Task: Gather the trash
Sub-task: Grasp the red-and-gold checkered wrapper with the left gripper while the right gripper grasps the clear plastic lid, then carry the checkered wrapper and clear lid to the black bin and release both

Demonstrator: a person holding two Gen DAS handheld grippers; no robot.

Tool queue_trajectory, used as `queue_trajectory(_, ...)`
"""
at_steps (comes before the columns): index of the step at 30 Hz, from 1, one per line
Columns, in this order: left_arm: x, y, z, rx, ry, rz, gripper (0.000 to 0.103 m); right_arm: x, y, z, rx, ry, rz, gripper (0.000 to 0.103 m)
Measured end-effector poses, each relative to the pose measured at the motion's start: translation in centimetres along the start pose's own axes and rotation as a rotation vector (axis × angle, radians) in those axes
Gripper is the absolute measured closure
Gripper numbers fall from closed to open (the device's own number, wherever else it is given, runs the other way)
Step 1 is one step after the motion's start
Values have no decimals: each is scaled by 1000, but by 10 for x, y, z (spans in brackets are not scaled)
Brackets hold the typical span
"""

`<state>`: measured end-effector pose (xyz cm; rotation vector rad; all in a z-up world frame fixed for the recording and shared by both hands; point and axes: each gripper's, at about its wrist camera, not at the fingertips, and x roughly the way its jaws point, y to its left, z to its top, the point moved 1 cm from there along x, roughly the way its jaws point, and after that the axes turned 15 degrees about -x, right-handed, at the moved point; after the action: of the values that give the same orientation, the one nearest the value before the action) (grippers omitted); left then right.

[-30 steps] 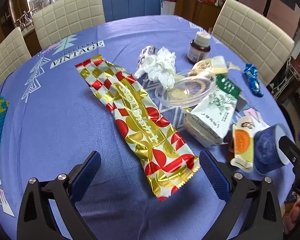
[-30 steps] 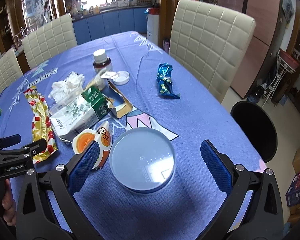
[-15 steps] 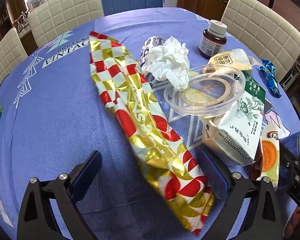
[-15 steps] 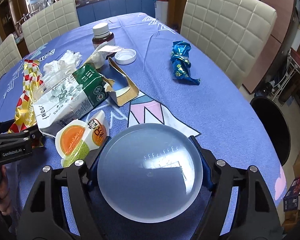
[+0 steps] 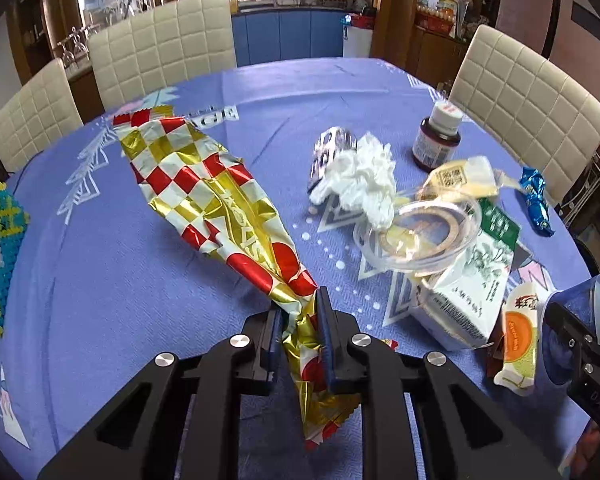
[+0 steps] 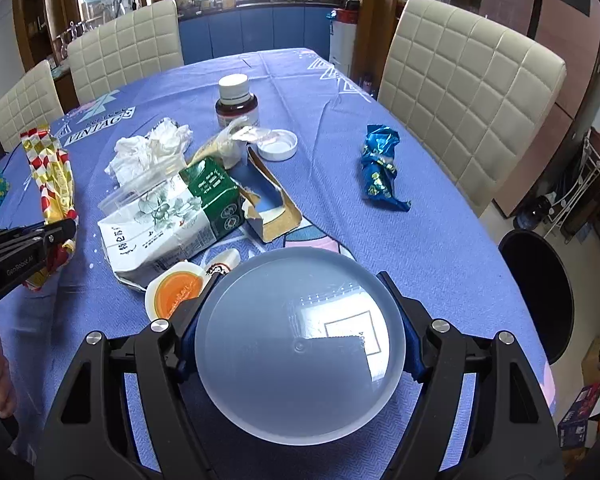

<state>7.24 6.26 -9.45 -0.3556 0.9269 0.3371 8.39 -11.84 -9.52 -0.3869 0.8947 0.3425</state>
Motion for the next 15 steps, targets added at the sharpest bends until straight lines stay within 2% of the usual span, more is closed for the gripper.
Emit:
queue_trajectory(8,-29,-27,2,73,-108,-8,87,-13,-17,4,9,-41,-15,28)
queue_trajectory(15,-36,-86,-7,174,-145,-52,87,-17,-47,5,15,-68,-36,28)
